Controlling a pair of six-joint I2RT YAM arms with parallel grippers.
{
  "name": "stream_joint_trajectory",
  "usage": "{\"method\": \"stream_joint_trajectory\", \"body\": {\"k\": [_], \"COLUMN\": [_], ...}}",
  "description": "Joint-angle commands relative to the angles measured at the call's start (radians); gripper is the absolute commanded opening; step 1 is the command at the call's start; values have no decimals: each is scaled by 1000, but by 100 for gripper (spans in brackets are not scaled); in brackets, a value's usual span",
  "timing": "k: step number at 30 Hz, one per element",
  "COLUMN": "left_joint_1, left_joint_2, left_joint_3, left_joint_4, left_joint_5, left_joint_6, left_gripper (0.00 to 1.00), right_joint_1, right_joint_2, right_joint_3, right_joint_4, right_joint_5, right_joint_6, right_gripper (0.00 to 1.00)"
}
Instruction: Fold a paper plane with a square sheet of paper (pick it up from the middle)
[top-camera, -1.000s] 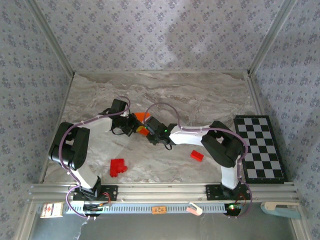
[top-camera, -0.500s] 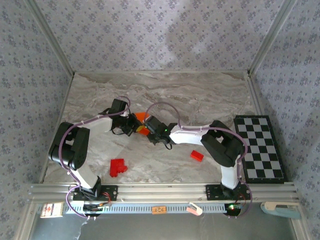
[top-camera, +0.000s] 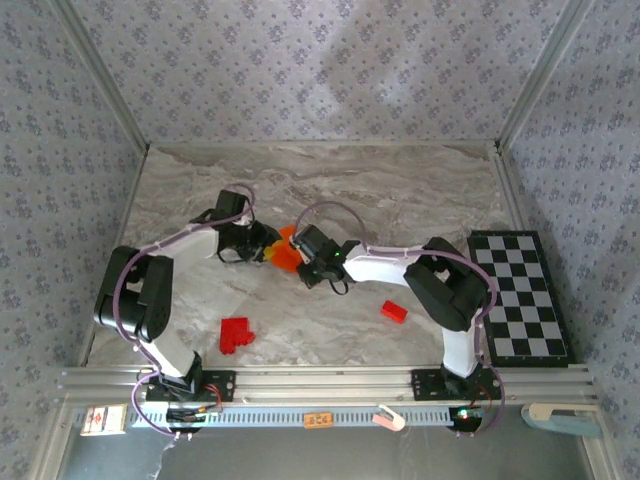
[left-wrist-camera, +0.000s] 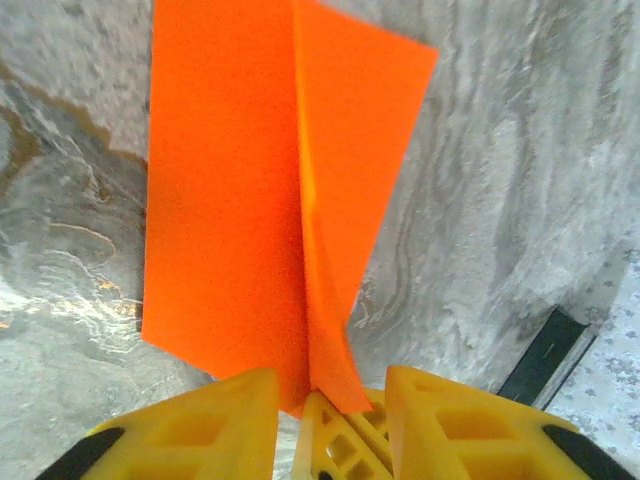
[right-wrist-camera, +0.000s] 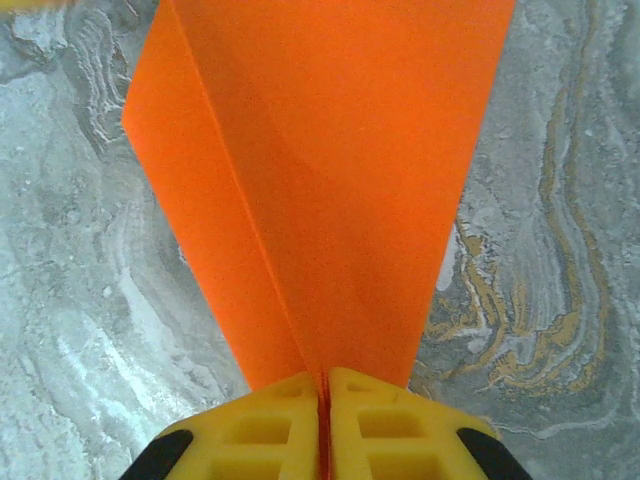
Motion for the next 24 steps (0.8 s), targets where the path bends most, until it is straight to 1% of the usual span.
{"method": "stream_joint_trajectory", "body": {"k": [1,4,8,17,20,24], "left_joint_1": [20,30,30,12,-5,-29], "left_joint_2": [-71,-106,-141,-151,-118,-63], "left_joint_3": [32,8,-50,-175,-192,-188], "left_joint_4": [-46,-23,40,164,207,254], "left_joint_5": [-29,-31,-21,-1,23,51], "left_joint_6": [45,50,33,-8,-10,-3], "left_gripper": [38,40,40,30,27,25], "right_joint_1": [-19,-33,-50,-88,-103,-121], "right_joint_2": [0,2,8,26,34,46], "right_joint_3": [-16,-20,-20,-15,-15,-17], "right_joint_4": [13,23,26,34,44,56], "right_joint_5": [-85,-133,-186,-299,-343,-397], "right_joint_6": [26,35,49,89,104,123], "right_gripper": [11,11,11,11,11,12]}}
